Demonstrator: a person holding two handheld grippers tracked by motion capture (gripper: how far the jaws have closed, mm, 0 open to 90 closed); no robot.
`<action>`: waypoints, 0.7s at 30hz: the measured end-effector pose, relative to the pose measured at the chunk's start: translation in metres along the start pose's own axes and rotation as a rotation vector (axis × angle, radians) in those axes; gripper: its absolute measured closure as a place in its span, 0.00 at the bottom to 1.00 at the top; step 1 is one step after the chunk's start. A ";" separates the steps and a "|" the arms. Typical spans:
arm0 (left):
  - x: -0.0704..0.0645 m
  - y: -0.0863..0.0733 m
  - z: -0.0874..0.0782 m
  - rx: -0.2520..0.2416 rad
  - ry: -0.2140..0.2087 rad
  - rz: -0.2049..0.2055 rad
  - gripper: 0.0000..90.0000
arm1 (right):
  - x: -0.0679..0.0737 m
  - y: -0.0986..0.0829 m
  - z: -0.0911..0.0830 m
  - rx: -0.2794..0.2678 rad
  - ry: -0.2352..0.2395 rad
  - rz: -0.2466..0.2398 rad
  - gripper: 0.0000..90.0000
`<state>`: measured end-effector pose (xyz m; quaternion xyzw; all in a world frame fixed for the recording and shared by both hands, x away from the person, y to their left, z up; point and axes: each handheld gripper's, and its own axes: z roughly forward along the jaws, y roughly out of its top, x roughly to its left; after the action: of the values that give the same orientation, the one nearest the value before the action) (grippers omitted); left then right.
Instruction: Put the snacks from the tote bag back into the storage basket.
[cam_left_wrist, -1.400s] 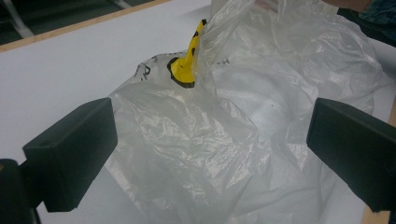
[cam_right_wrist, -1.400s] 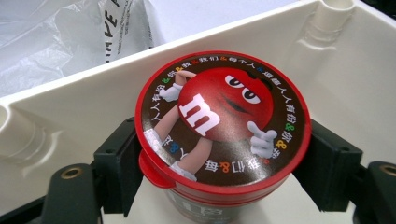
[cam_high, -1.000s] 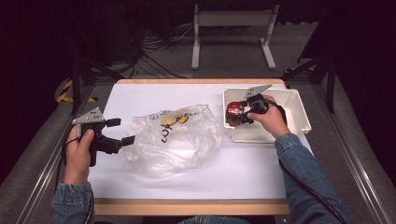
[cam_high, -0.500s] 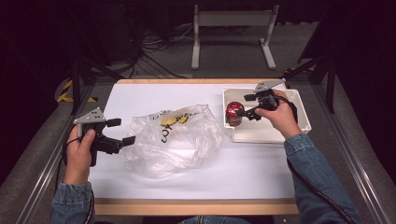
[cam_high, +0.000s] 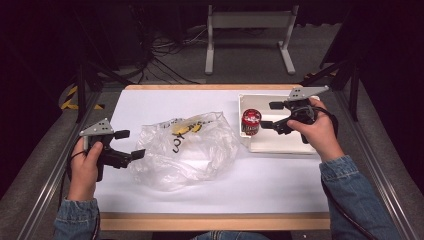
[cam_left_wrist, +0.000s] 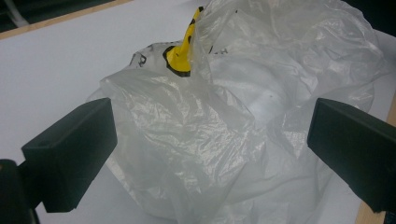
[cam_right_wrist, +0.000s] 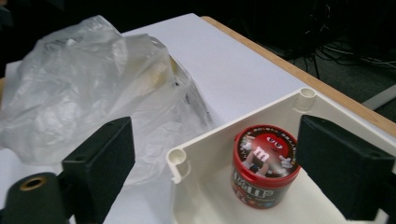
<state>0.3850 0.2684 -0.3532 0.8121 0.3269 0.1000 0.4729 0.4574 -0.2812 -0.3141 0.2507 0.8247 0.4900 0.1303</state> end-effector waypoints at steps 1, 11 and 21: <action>0.000 0.000 0.000 0.000 0.000 0.001 0.03 | 0.003 -0.001 -0.004 0.002 -0.004 0.021 0.10; -0.009 -0.014 0.002 0.008 -0.016 -0.016 0.03 | 0.033 -0.014 -0.031 0.051 0.004 0.058 0.07; -0.017 -0.032 0.000 0.000 -0.029 -0.021 0.03 | 0.057 -0.035 -0.029 0.070 0.013 -0.001 0.05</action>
<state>0.3578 0.2688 -0.3777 0.8098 0.3286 0.0834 0.4788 0.3863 -0.2863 -0.3285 0.2515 0.8422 0.4625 0.1164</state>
